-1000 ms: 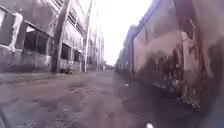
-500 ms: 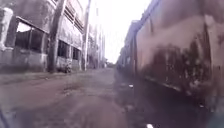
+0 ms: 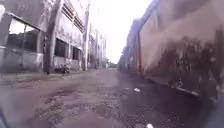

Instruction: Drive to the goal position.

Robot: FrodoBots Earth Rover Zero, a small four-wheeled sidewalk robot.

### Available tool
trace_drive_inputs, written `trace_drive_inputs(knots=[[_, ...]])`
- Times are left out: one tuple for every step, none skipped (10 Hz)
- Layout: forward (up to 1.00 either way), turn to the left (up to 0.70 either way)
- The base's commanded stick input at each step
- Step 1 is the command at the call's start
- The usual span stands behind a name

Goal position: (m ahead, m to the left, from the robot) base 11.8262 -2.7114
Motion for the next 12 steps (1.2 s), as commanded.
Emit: trace_drive_inputs(knots=[[1.0, 0.0], [1.0, 0.0], [1.0, 0.0], [1.0, 0.0], [1.0, 0.0], [1.0, 0.0], [1.0, 0.0], [1.0, 0.0], [1.0, 0.0], [1.0, 0.0], [1.0, 0.0], [1.0, 0.0]])
